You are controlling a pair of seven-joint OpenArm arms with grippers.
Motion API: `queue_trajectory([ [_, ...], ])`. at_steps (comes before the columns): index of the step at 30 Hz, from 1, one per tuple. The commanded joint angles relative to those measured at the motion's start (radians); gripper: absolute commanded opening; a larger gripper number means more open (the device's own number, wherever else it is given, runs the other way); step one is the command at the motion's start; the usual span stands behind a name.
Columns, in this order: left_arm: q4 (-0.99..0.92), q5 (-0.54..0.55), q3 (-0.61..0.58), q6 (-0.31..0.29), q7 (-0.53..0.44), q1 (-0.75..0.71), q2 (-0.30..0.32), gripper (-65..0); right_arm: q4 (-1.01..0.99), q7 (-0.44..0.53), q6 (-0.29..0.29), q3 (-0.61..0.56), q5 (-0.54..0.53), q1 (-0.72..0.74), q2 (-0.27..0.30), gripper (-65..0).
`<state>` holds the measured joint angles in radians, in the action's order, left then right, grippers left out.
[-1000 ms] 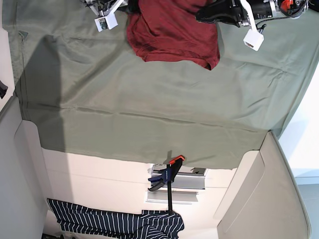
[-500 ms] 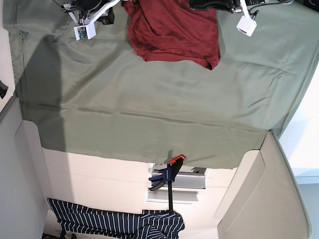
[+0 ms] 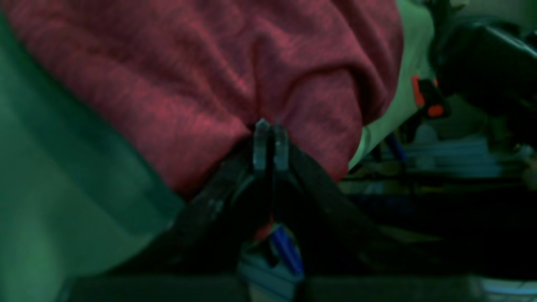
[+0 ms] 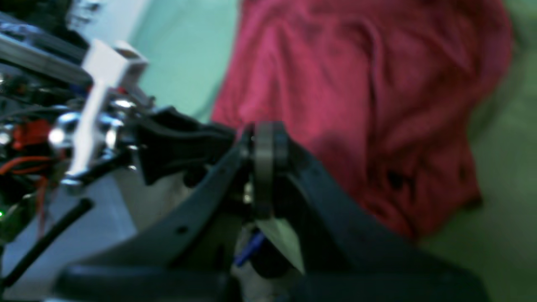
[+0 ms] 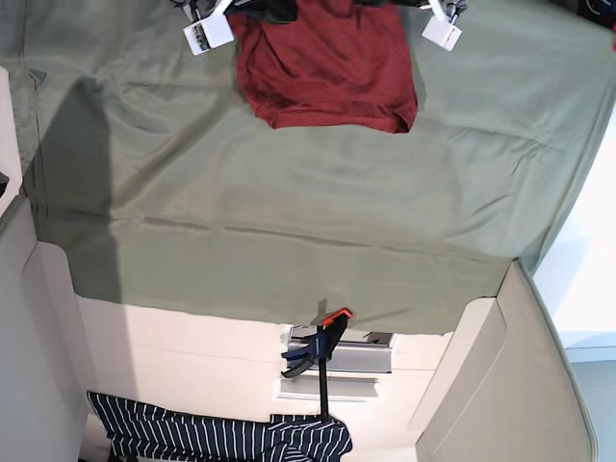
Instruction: Fold the T-shirt properly
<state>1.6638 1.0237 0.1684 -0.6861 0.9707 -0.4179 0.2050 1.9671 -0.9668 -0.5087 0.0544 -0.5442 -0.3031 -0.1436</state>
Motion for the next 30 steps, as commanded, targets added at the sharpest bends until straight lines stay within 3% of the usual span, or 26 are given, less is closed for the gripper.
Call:
queue_trajectory([
  [1,0.01,-0.008,-0.011,-0.012,-0.02,0.002,0.005,-65.0,0.017,0.029,0.005,-0.001,-0.011,0.006,-0.001,-65.0],
  [6,0.01,-0.1,-0.059,-0.012,-0.056,0.003,0.005,-65.0,0.017,0.076,0.008,0.01,-0.008,0.015,0.011,-65.0],
  [10,0.01,-0.124,-0.058,-0.012,-0.059,0.005,0.006,-65.0,0.018,0.087,0.013,0.041,0.061,0.056,0.011,-65.0],
  [15,0.01,-0.124,-0.058,-0.012,-0.059,0.005,0.006,-65.0,0.017,0.134,0.125,0.087,0.153,0.111,0.01,-65.0],
  [23,0.01,-0.123,-0.058,-0.012,-0.063,0.005,0.006,-65.0,-0.114,0.167,0.13,0.087,0.066,0.138,-0.007,-65.0],
  [30,0.01,-0.124,-0.058,-0.012,-0.066,0.005,0.006,-65.0,-0.25,0.13,0.103,0.087,0.031,0.178,-0.006,-65.0],
])
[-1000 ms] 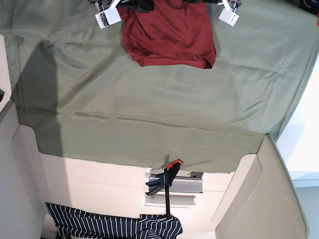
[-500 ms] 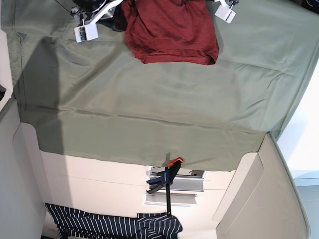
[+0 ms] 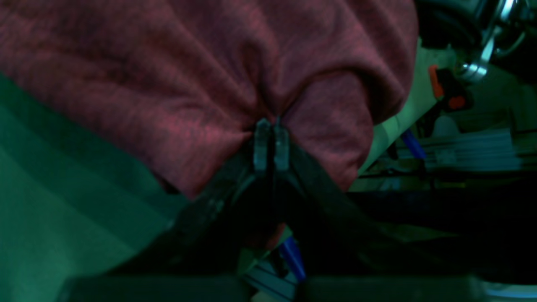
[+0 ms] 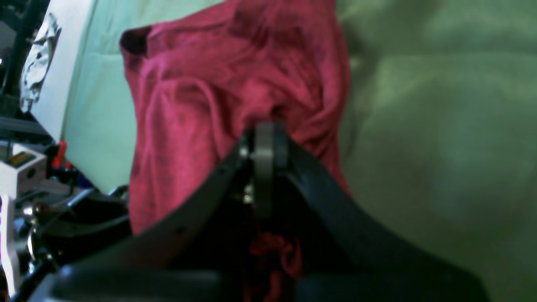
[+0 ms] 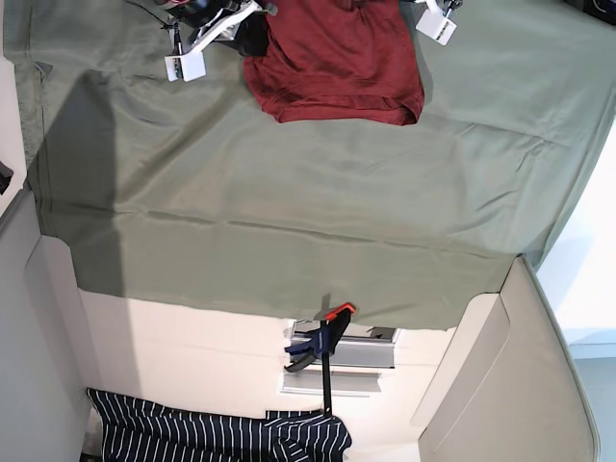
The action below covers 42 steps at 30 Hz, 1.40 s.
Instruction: Fold the T-shirt properly
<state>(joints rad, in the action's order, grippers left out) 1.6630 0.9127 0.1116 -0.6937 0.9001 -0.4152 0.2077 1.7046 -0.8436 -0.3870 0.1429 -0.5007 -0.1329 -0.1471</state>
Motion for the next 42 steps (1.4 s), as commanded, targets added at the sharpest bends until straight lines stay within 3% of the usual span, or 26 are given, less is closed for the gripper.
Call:
queue_trajectory([
  [1,0.011,-0.013,-0.001,-0.004,0.005,0.002,0.003,-65.0,0.012,-0.015,-0.021,-0.002,0.015,0.008,-0.003,-65.0],
  [5,0.011,-0.013,-0.001,-0.004,0.005,0.002,0.003,-65.0,0.012,-0.032,-0.015,-0.002,0.164,0.009,0.016,-65.0],
  [10,0.011,-0.013,-0.001,-0.004,0.005,0.002,0.003,-65.0,0.014,-0.027,0.052,-0.002,0.248,0.028,0.112,-65.0],
  [15,0.011,-0.013,-0.001,-0.004,0.016,0.002,0.004,-65.0,0.014,-0.02,0.056,-0.002,0.257,0.095,0.185,-65.0],
  [21,0.011,-0.012,-0.001,-0.004,0.132,0.002,0.004,-65.0,0.014,-0.021,0.055,-0.002,0.253,0.205,0.194,-65.0],
  [23,0.011,-0.013,-0.001,-0.004,0.164,0.002,0.008,-65.0,0.014,-0.032,0.055,-0.002,0.189,0.225,0.195,-65.0],
  [25,0.011,-0.019,-0.001,-0.004,0.171,0.002,0.016,-65.0,0.014,-0.08,0.044,-0.002,0.051,0.232,0.194,-65.0],
  [27,0.011,-0.06,-0.001,-0.004,0.171,0.002,0.026,-65.0,0.014,-0.134,-0.002,-0.002,-0.073,0.222,0.19,-65.0],
  [30,0.011,-0.149,0.001,-0.004,0.169,0.002,0.046,-65.0,0.019,-0.162,-0.05,-0.001,-0.171,0.18,0.177,-65.0],
  [37,0.011,-0.227,0.001,0.085,0.106,0.009,0.133,-65.0,0.036,-0.203,-0.114,-0.001,-0.295,0.082,0.177,-65.0],
  [42,0.011,-0.245,0.001,0.091,0.107,0.048,0.142,-65.0,0.036,-0.212,-0.126,-0.001,-0.332,0.029,0.177,-65.0],
])
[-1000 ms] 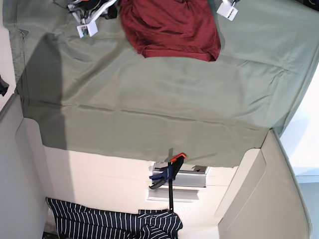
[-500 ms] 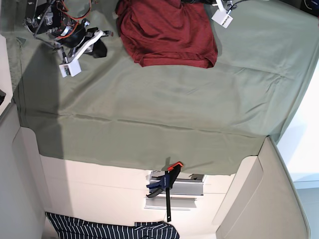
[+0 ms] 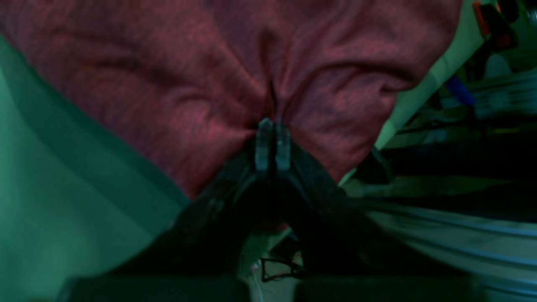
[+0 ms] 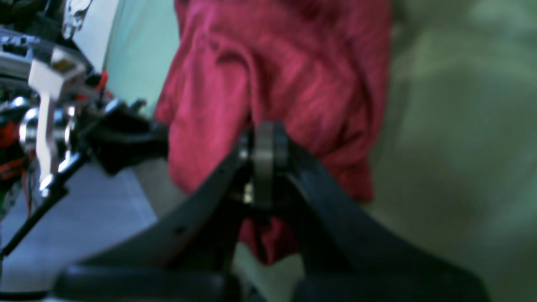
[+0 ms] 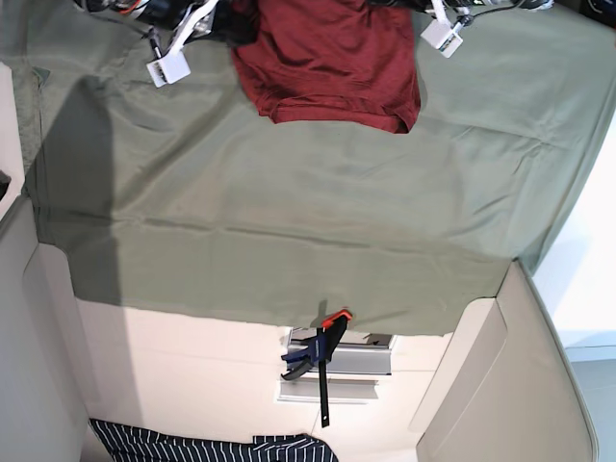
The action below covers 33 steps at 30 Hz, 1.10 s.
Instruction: Fold the T-shirt properly
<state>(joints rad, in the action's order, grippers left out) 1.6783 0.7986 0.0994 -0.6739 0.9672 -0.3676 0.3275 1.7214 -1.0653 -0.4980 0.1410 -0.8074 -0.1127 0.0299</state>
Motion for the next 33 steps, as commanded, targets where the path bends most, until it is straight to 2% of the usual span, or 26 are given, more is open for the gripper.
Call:
queue_trajectory([
  [1,-0.004,-0.133,0.013,0.078,0.039,0.005,0.022,-65.0,0.019,0.01,-0.015,0.001,-0.027,-0.005,0.0,-65.0],
  [7,-0.004,-0.23,0.013,0.087,0.039,0.031,0.022,-65.0,0.017,0.018,-0.016,0.001,0.017,-0.062,0.001,-65.0],
  [11,-0.004,-0.286,0.013,0.095,0.039,0.044,0.023,-65.0,0.017,0.071,-0.01,0.001,0.143,-0.062,0.005,-65.0],
  [14,-0.004,-0.335,0.013,0.125,0.039,0.047,0.026,-65.0,0.017,0.124,0.037,0.002,0.258,-0.062,0.007,-65.0],
  [17,-0.004,-0.37,0.013,0.157,0.039,0.049,0.039,-65.0,0.017,0.132,0.061,0.002,0.275,-0.062,0.006,-65.0],
  [19,-0.004,-0.369,0.013,0.165,0.048,0.049,0.042,-65.0,0.017,0.132,0.061,0.002,0.241,-0.062,0.006,-65.0],
  [21,-0.004,-0.338,0.013,0.165,0.077,0.049,0.041,-65.0,0.017,0.131,0.055,0.002,0.157,-0.062,0.006,-65.0],
  [24,-0.004,-0.244,0.013,0.142,0.126,0.048,0.041,-65.0,0.019,0.113,-0.017,0.002,0.005,-0.06,-0.006,-65.0],
  [28,-0.004,-0.222,0.013,0.127,0.126,0.049,0.041,-65.0,0.031,0.057,-0.072,0.003,-0.15,-0.06,-0.078,-65.0],
  [31,-0.004,-0.222,0.013,0.127,0.121,0.049,0.041,-65.0,0.031,0.056,-0.076,0.003,-0.162,-0.06,-0.161,-65.0],
  [33,-0.004,-0.222,0.013,0.127,0.117,0.049,0.038,-65.0,0.03,0.066,-0.077,-0.016,-0.163,-0.06,-0.181,-65.0],
])
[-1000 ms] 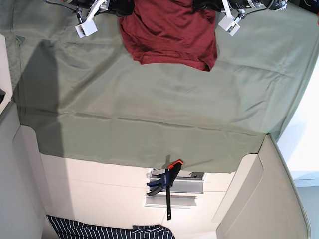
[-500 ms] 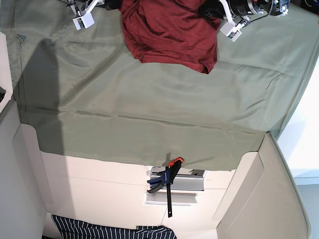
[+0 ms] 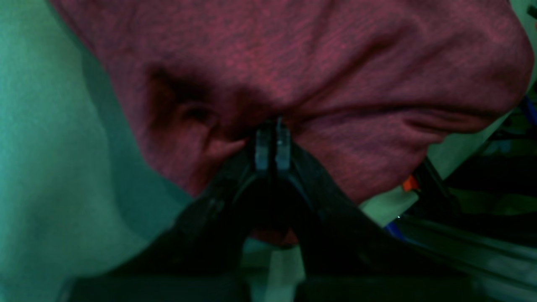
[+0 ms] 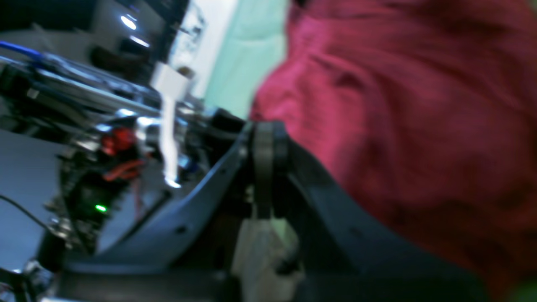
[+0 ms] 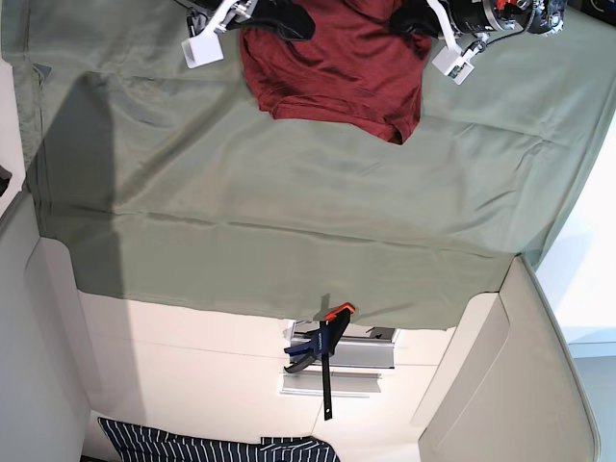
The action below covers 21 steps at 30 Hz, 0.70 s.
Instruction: Fold the T-shirt properly
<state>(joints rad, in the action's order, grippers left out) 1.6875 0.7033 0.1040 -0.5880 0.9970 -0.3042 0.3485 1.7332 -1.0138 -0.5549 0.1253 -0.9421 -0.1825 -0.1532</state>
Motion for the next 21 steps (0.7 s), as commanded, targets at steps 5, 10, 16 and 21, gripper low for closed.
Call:
queue_trajectory([
  [5,-0.013,-0.128,0.008,0.041,0.069,-0.014,0.018,-65.0,0.015,0.033,-0.017,-0.058,0.072,0.01,0.002,-65.0],
  [10,-0.013,-0.127,0.008,0.042,0.069,-0.014,0.018,-65.0,-0.034,0.115,0.01,-0.08,0.248,0.01,0.003,-65.0],
  [16,-0.013,-0.132,0.008,0.042,0.084,-0.014,0.018,-65.0,-0.142,0.154,0.027,-0.079,0.4,0.011,0.005,-65.0],
  [21,-0.013,-0.152,0.008,0.042,0.127,-0.015,0.035,-65.0,-0.159,0.169,0.064,-0.079,0.457,0.011,0.044,-65.0],
])
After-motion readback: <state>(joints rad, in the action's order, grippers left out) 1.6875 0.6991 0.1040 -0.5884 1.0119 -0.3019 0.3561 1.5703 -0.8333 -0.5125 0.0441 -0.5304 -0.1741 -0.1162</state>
